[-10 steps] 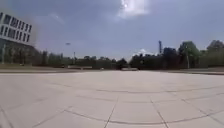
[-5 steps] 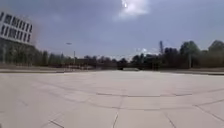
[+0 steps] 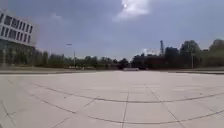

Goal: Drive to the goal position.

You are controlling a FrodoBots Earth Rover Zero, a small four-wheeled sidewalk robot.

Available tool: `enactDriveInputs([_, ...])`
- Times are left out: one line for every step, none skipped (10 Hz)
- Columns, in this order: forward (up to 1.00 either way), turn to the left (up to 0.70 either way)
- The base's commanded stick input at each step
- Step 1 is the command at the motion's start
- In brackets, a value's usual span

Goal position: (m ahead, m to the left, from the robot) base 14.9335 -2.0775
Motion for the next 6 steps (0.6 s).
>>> enactDriveInputs([0.70,0.00])
enactDriveInputs([0.70,0.00])
enactDriveInputs([0.70,0.00])
enactDriveInputs([0.70,0.00])
enactDriveInputs([0.70,0.00])
enactDriveInputs([0.70,0.00])
